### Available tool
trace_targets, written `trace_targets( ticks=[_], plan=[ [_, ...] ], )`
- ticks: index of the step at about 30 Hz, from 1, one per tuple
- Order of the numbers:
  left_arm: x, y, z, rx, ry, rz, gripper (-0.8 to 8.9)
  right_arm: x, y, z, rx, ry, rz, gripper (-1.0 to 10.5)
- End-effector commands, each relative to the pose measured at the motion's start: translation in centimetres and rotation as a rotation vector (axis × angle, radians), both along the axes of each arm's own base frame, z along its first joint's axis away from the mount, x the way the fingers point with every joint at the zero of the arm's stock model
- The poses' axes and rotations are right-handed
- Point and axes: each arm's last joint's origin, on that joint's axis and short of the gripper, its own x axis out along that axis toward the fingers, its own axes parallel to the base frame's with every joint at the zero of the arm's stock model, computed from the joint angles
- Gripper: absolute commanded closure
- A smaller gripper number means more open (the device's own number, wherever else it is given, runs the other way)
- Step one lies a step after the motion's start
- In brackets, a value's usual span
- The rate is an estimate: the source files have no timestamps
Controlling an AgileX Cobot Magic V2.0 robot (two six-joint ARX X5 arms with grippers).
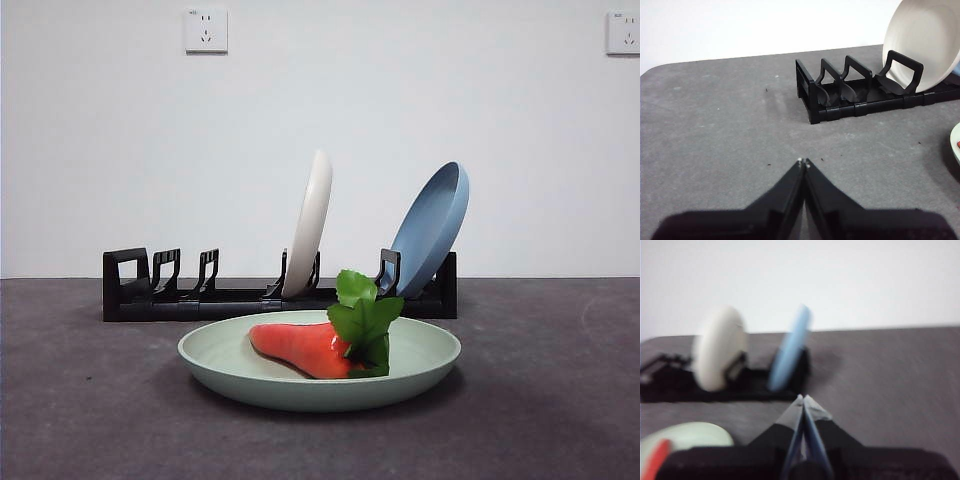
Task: Take the green plate from the plate rack,put the plate on the table,take the carrot from the table,put the carrot in the plate
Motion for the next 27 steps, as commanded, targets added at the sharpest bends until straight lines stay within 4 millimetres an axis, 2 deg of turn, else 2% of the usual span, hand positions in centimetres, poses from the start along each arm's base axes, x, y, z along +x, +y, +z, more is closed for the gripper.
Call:
trace_targets(
  ticks=[1, 5, 12, 27],
  plan=[
    [0.0, 0.0, -0.4, -0.009, 0.009, 0.003, 8.16, 0.2, -0.3, -2.1, 0.060, 0.016, -0.100, 9.4],
    [0.0, 0.0, -0.4, -0.009, 0.009, 0.003, 8.16, 0.4, -0.4, -4.1, 0.065, 0.042, -0.145, 9.4],
    [0.0, 0.0, -0.4, -0.010, 0.009, 0.003, 8.16, 0.5, -0.4, -6.3, 0.065, 0.074, -0.146, 9.4],
    [0.0, 0.0, -0.4, -0.010, 0.009, 0.003, 8.16, 0.4, -0.4, -7.6, 0.095, 0.189, -0.154, 9.4]
  ],
)
